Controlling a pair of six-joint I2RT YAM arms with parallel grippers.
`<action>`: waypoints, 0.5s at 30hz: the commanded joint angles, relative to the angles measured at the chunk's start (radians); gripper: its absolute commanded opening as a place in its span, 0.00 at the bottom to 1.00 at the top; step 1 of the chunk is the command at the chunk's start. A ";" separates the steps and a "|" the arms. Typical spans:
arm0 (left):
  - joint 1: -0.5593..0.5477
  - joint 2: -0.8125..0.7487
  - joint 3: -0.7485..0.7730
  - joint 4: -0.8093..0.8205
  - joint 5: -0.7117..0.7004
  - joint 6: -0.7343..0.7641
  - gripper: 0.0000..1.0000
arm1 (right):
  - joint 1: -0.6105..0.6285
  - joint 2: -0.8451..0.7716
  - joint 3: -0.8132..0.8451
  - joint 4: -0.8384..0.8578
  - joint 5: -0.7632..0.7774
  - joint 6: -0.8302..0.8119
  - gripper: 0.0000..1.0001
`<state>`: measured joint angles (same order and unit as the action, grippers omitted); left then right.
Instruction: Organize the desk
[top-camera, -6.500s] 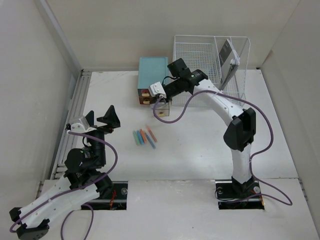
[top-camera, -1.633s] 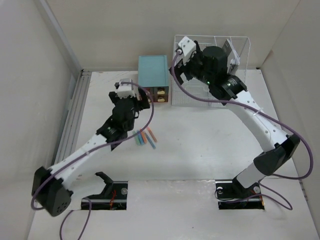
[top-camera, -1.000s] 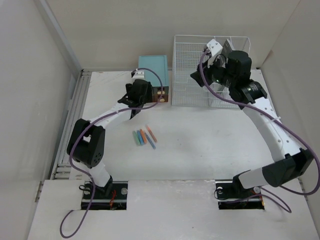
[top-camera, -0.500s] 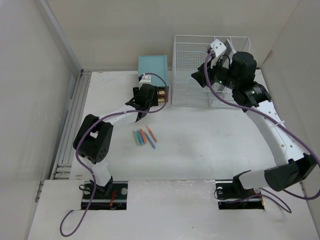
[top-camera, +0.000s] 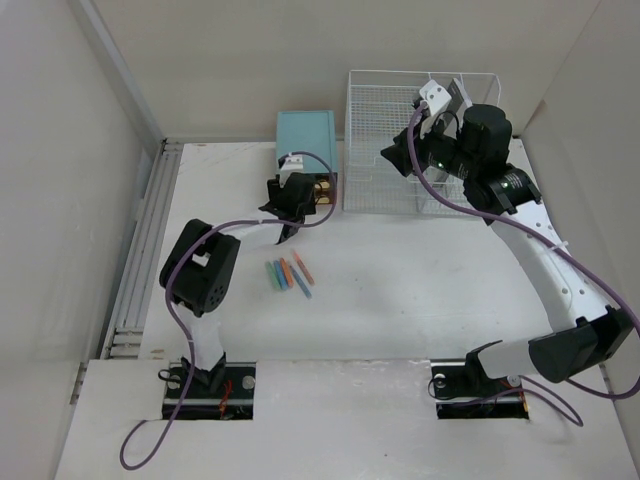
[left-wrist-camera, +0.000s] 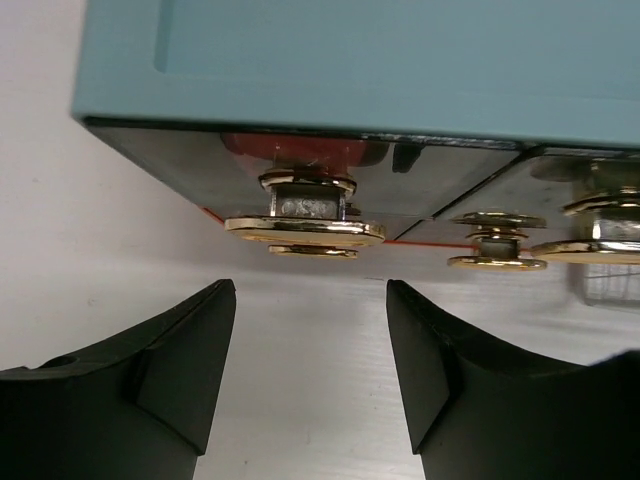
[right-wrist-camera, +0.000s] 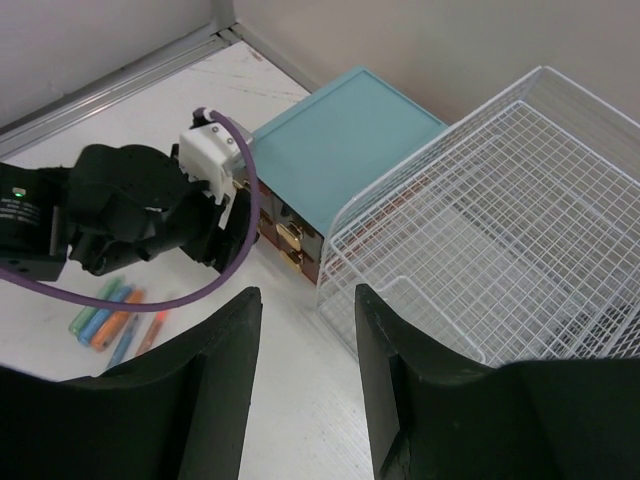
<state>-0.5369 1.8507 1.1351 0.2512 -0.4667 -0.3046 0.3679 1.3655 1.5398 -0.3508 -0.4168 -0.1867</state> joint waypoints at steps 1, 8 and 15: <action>-0.002 0.012 0.060 -0.013 -0.041 -0.004 0.59 | 0.003 -0.025 0.000 0.044 -0.020 0.013 0.48; -0.002 0.041 0.069 -0.013 -0.050 0.027 0.59 | 0.003 -0.025 0.000 0.044 -0.020 0.013 0.48; -0.002 0.071 0.100 -0.013 -0.069 0.045 0.59 | 0.003 -0.025 0.000 0.044 -0.030 0.013 0.48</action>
<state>-0.5369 1.9156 1.1927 0.2279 -0.5034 -0.2783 0.3679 1.3655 1.5398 -0.3508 -0.4225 -0.1867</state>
